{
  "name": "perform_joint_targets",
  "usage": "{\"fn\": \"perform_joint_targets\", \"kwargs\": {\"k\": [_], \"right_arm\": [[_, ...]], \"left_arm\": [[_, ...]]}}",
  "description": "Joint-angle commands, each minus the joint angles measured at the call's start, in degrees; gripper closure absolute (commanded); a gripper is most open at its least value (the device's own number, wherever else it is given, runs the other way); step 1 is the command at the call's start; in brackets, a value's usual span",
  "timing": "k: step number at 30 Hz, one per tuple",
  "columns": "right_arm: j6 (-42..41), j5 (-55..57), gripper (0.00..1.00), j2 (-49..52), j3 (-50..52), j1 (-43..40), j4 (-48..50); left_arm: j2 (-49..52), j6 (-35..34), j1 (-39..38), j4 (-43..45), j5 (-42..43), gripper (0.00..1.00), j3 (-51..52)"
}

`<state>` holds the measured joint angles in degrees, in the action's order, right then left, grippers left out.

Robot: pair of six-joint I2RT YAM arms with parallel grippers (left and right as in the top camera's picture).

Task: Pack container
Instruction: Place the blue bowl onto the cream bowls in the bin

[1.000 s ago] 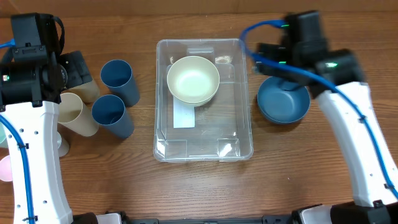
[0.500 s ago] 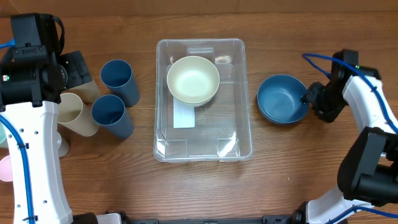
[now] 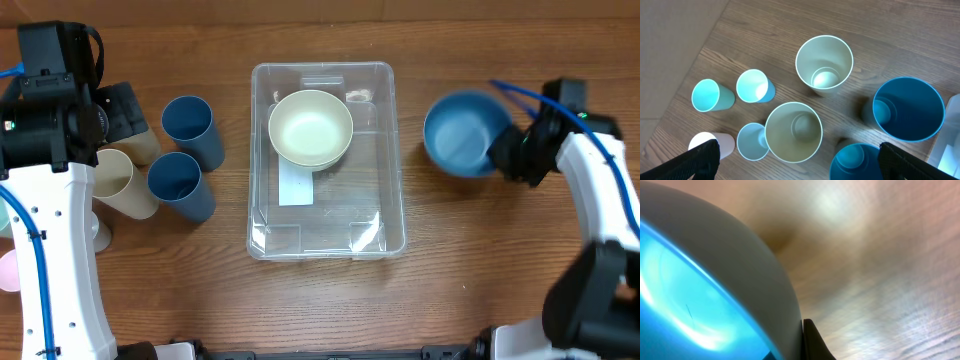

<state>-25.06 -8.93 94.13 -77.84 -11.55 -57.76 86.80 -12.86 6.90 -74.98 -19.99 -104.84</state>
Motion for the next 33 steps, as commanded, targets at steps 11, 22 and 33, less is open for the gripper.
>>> {"fn": "perform_joint_targets", "kwargs": {"k": [11, 22, 33], "right_arm": [[-0.48, 10.40, 0.96, 0.09, -10.95, 36.17, 10.38], [-0.07, -2.32, 0.57, 14.60, -11.17, 36.30, 19.61], [-0.07, 14.27, 0.48, -5.70, -11.17, 34.40, 10.86]], "left_arm": [[0.20, 1.11, 0.26, 0.22, -0.74, 0.00, -1.38], [0.20, 1.11, 0.26, 0.22, -0.74, 0.00, -1.40], [0.20, 1.11, 0.26, 0.22, -0.74, 0.00, -1.40]]}}
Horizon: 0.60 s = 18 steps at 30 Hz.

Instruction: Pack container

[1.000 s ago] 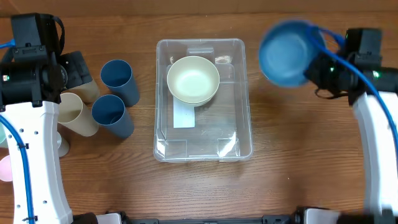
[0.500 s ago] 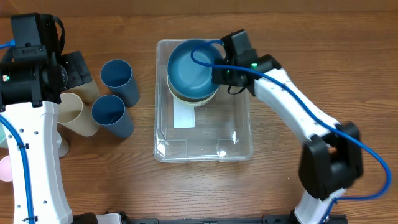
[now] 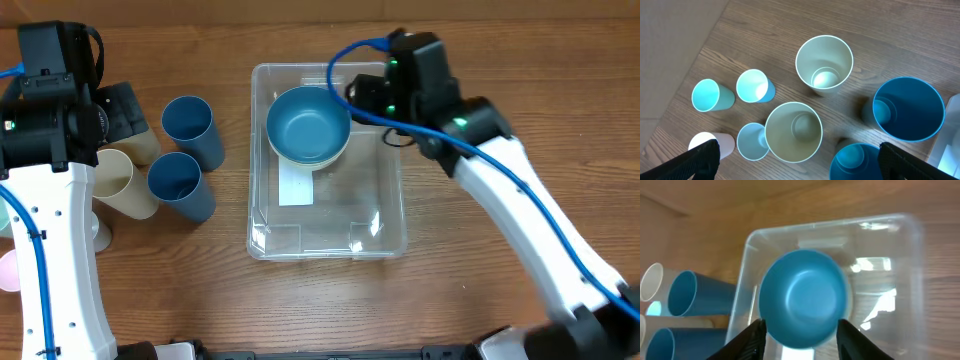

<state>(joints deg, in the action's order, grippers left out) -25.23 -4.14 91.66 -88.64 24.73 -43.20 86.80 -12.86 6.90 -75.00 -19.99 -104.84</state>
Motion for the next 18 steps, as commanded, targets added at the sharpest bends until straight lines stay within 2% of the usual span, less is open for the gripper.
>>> {"fn": "perform_joint_targets", "kwargs": {"k": [1, 3, 6, 8, 11, 13, 18], "right_arm": [[0.09, 11.89, 0.45, -4.90, -0.37, -3.06, -5.64], [-0.17, 14.78, 0.34, -9.33, -0.37, -7.15, -9.64], [-2.16, 15.26, 0.27, -14.78, -0.37, -15.98, -13.92], [-6.01, 14.56, 0.15, -17.59, -0.37, -23.80, -17.16], [-6.47, 11.26, 0.00, -19.02, -0.37, -34.86, -21.05], [-6.51, 9.42, 0.00, -18.88, -0.35, -39.04, -23.10], [-6.51, 9.18, 0.00, -18.88, -0.35, -40.87, -23.37]], "left_arm": [[0.20, 1.11, 0.26, 0.24, -0.76, 0.00, -1.40], [0.20, 1.11, 0.26, 0.24, -0.74, 0.00, -1.38], [0.20, 1.11, 0.26, 0.24, -0.74, 0.00, -1.40], [0.20, 1.11, 0.26, 0.24, -0.74, 0.00, -1.38], [0.20, 1.11, 0.26, 0.24, -0.74, 0.00, -1.38], [0.20, 1.11, 0.26, 0.24, -0.74, 0.00, -1.38], [0.20, 1.86, 0.26, 0.48, -1.77, 0.00, -1.38]]}}
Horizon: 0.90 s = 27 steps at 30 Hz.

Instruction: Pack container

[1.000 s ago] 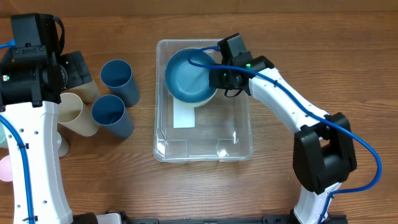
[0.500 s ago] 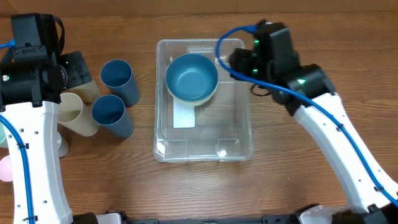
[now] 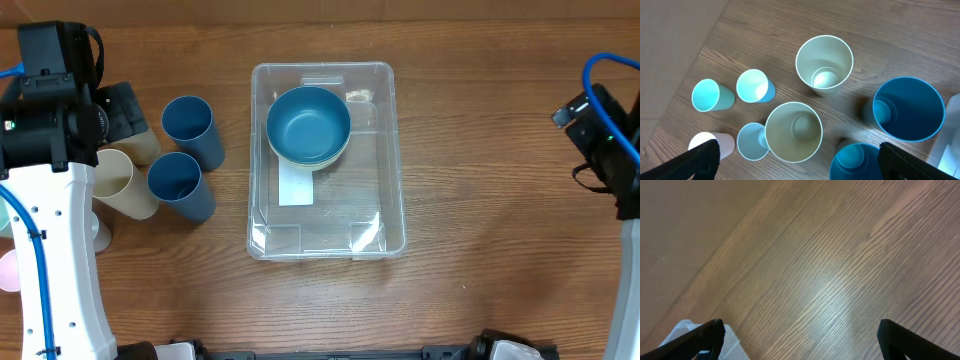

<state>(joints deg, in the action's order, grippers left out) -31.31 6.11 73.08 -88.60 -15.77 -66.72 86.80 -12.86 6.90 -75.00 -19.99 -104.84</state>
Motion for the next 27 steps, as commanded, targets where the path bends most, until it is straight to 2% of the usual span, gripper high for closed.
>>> {"fn": "perform_joint_targets", "kwargs": {"k": [1, 3, 9, 10, 11, 14, 16, 17, 18, 19, 20, 23, 26, 27], "right_arm": [[-0.44, -1.07, 0.00, -0.31, -0.39, -0.37, 0.13], [-0.42, -1.07, 0.00, -0.31, -0.39, -0.37, -0.22], [-0.44, -1.07, 0.00, -0.31, -0.39, -0.37, -0.59], [-0.44, -1.07, 0.00, -0.31, -0.39, -0.37, -0.59], [-0.44, -1.07, 0.00, -0.31, -0.39, -0.37, -0.59], [-0.42, -1.07, 0.00, -0.31, -0.39, -0.37, -0.59], [-0.42, -1.07, 0.00, -0.31, -0.39, -0.37, -0.59], [-0.44, -1.07, 0.00, -0.31, -0.39, -0.37, -0.59], [-0.44, -1.07, 0.00, -0.31, -0.39, -0.37, -0.59], [-0.44, -1.07, 0.00, -0.31, -0.39, -0.37, -0.59], [-0.44, -1.07, 0.00, -0.31, -0.39, -0.37, -0.59], [-0.44, -1.07, 0.00, -0.31, -0.39, -0.37, -0.59], [-0.42, -1.07, 0.00, -0.31, -0.39, -0.37, -0.59], [-0.44, -1.07, 0.00, -0.31, -0.39, -0.37, -0.59]], "left_arm": [[0.20, 3.48, 0.26, 0.90, -4.11, 0.00, -1.40], [0.20, 5.70, 0.26, 0.96, -7.04, 0.00, -1.40], [0.20, 6.03, 0.26, 0.85, -6.99, 0.00, -1.40], [0.20, 3.52, 0.26, 2.01, -3.96, 0.00, -1.38], [0.20, -1.49, 0.22, 2.14, 4.61, 0.00, -1.40], [0.20, -3.89, 0.22, -5.68, 23.43, 0.00, -1.36], [0.20, -3.98, 0.28, -8.48, 19.76, 0.00, -1.29], [0.20, -6.91, 0.63, -9.79, 15.67, 0.00, -1.29], [0.20, -12.68, 1.53, -11.47, 10.21, 0.00, -1.29], [0.20, -18.60, 3.41, -13.38, 5.95, 0.00, -1.29], [0.17, -20.81, 5.81, -14.16, 5.20, 0.00, -1.29], [0.17, -22.08, 14.86, -12.66, 7.82, 0.00, -1.29], [0.20, -23.28, 28.85, -9.25, 11.80, 0.07, -1.29], [0.26, -24.11, 32.74, -7.76, 12.68, 0.01, -1.29]]}}
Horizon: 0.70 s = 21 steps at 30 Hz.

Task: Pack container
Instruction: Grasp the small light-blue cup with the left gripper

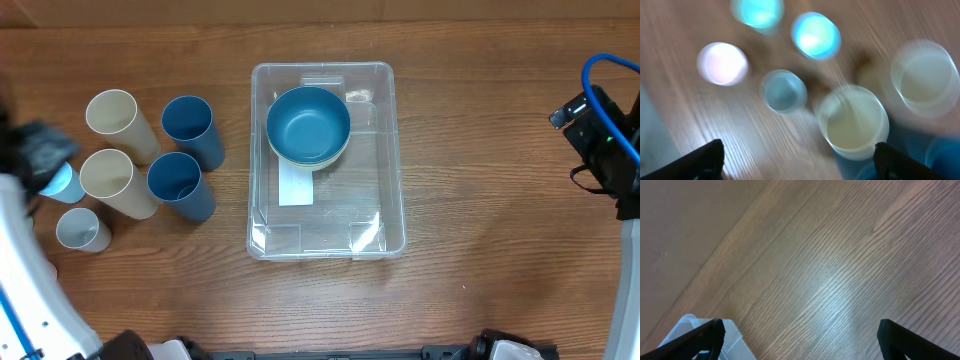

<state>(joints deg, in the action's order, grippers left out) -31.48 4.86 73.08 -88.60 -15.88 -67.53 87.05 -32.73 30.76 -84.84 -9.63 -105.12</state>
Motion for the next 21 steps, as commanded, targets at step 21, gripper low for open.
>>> {"fn": "perform_joint_targets", "kwargs": {"k": [21], "right_arm": [[-0.26, 0.17, 0.00, -0.31, -0.39, -0.26, 0.22]], "left_arm": [[28.00, 12.70, 25.11, 16.41, 6.62, 0.05, -1.01]]}}
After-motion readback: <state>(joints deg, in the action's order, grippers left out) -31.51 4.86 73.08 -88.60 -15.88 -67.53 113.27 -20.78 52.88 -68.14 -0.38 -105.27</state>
